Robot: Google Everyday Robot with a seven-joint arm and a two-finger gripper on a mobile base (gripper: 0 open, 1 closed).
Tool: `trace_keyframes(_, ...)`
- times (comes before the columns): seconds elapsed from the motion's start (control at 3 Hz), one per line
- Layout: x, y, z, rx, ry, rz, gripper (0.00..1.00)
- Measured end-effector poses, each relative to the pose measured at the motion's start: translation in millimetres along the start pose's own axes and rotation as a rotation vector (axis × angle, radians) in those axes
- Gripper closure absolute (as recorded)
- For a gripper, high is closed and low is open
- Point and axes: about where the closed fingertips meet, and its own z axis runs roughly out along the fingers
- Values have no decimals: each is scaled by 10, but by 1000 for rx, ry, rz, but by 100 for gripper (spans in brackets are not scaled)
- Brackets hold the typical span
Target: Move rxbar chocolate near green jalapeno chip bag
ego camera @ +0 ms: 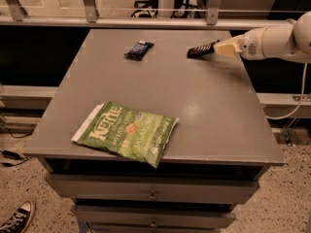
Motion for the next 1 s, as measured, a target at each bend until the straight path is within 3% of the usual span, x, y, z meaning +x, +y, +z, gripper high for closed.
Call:
trace_keyframes(0.67, -87, 642, -121, -214, -5, -13, 100)
trace_keyframes(1.0, -112, 1042, -291, -388, 6, -54, 100)
